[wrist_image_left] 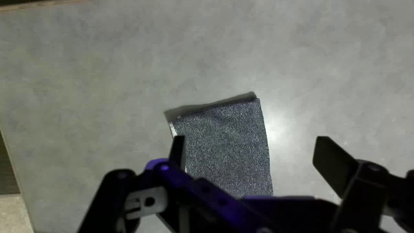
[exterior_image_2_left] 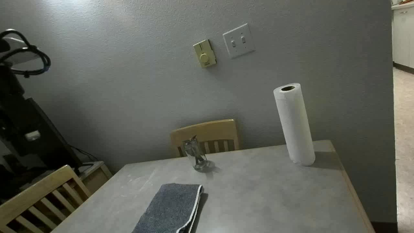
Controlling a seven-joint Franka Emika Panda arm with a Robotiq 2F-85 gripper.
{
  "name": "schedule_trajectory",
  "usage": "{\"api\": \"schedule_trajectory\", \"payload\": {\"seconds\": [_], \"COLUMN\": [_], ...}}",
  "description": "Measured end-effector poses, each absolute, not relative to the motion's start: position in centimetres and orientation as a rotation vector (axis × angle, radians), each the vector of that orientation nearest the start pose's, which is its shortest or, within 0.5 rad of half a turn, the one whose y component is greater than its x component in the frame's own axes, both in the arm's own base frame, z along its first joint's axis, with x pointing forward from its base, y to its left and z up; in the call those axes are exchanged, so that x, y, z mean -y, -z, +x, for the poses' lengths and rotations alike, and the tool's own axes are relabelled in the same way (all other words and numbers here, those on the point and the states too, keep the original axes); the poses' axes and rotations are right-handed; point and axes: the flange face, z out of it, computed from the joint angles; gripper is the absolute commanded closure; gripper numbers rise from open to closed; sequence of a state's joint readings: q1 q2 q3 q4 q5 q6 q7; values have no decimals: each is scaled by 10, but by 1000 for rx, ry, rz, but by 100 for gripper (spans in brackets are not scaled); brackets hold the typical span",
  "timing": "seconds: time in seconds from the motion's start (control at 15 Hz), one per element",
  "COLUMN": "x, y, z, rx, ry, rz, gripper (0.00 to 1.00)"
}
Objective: Unfold the grey towel
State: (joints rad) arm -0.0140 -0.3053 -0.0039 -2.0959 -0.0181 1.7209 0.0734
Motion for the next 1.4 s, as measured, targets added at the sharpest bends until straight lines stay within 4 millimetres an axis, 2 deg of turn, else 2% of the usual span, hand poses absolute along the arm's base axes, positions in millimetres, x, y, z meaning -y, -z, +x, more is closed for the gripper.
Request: {"api": "schedule_trajectory", "payload": {"seconds": [0.87,1.07,1.4], "x": [11,31,94], "y": [-543,-546,-543], "z": [456,454,440], "rx": [-134,-123,-104], "ry": [-109,-93,-75], "rz": [-3109,-2976,-2677], "gripper": [0,0,0]}}
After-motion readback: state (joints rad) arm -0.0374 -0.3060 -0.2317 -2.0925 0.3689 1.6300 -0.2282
